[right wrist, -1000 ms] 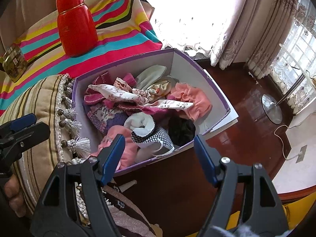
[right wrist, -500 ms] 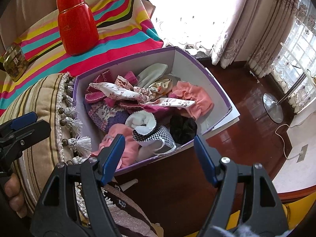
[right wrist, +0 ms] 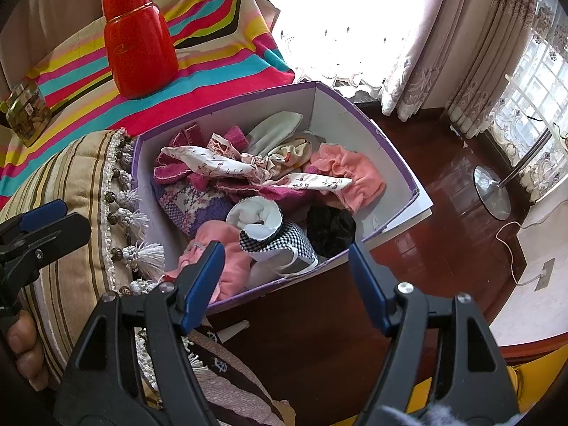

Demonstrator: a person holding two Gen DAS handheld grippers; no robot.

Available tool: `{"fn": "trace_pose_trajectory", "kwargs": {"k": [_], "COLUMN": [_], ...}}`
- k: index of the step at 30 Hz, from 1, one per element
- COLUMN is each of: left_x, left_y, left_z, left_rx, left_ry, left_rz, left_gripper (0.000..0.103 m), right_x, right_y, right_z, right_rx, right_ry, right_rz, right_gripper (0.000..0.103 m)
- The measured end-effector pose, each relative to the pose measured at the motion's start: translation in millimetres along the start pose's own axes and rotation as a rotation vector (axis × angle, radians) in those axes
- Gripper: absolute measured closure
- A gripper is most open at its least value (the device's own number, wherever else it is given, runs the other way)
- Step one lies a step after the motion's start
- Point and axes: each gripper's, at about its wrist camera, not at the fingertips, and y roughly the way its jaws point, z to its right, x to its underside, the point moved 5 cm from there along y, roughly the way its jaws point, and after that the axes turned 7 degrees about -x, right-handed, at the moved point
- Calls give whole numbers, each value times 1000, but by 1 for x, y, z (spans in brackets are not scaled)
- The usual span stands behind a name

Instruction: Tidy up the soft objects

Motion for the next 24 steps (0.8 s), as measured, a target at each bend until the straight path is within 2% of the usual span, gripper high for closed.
{"fn": "trace_pose_trajectory", "kwargs": {"k": [24], "left_x": [0], "left_y": [0], "left_z": [0], "left_rx": [0], "left_ry": [1], "left_rz": [1], "left_gripper": [1], "right_x": [2], "right_y": [1], "right_z": [-1], "right_rx": [-5], "right_ry": [2], "right_rz": [-6], "right_gripper": [28]}}
